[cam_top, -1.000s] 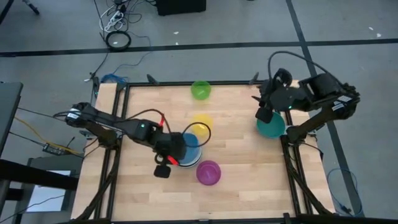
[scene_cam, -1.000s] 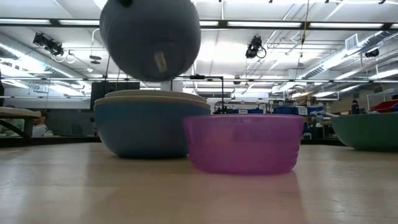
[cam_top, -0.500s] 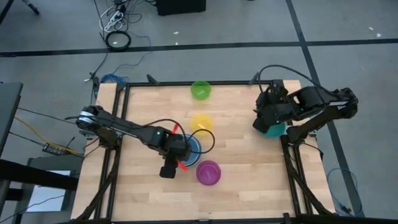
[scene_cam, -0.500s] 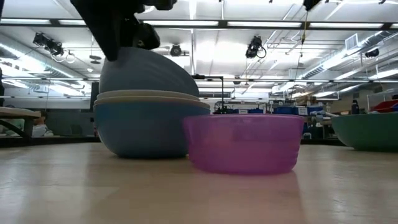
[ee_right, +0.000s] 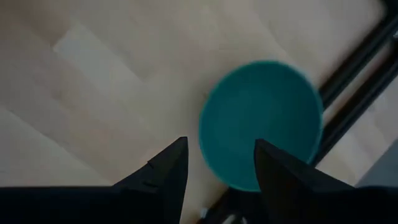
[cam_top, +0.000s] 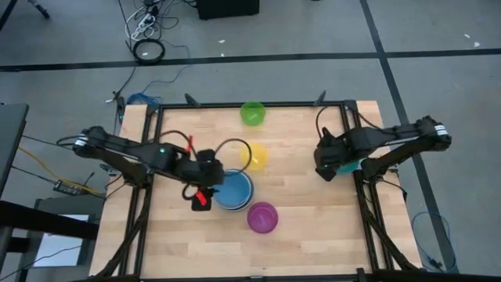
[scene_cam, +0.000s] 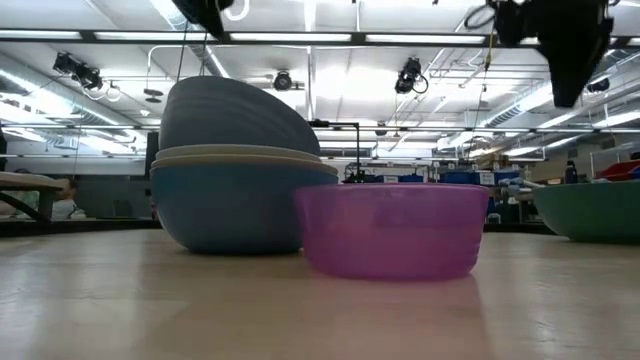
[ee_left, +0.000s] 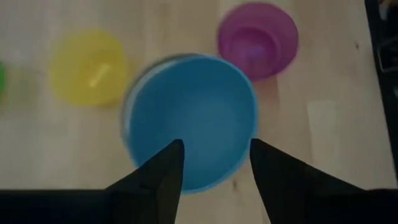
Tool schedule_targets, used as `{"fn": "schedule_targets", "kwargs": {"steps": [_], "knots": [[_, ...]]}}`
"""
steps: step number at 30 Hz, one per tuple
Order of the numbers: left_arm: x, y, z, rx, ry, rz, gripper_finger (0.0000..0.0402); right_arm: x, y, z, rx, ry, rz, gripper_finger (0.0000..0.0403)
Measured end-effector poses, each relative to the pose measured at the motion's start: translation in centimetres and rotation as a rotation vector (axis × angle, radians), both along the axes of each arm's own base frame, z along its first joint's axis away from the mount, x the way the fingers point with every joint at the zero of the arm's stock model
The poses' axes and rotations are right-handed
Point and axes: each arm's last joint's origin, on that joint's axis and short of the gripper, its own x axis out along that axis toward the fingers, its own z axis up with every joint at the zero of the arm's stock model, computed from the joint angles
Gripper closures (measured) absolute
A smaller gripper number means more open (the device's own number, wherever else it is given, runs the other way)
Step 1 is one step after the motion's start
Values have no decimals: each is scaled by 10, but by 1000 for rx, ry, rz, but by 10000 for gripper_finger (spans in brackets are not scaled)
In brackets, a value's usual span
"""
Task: Nest bowls inside each other
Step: Stack the blue bowl on top of the white bowl
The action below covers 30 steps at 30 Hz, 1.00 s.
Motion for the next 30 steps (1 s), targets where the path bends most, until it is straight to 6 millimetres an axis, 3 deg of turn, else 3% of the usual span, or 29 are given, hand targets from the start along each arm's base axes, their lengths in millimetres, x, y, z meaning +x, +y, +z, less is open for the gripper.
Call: {"fn": "schedule_targets", "kwargs": {"steps": [5,11,17,22,30], "knots": [[-19,5,17,35,-74,34,209,6,-4,-31,72,-9,-42,238],[-25,5,18,37,-66,68,209,3,-12,-60,101,33,-90,243],[-14,1,-23,7,23,67,209,2,-18,-67,71,40,-102,243],[-2,-8,-55,-88,-3,36,208,2,-24,-67,72,40,-109,243],[-4,-11,-83,-180,9,74,208,2,-29,-67,66,41,-112,246]]}}
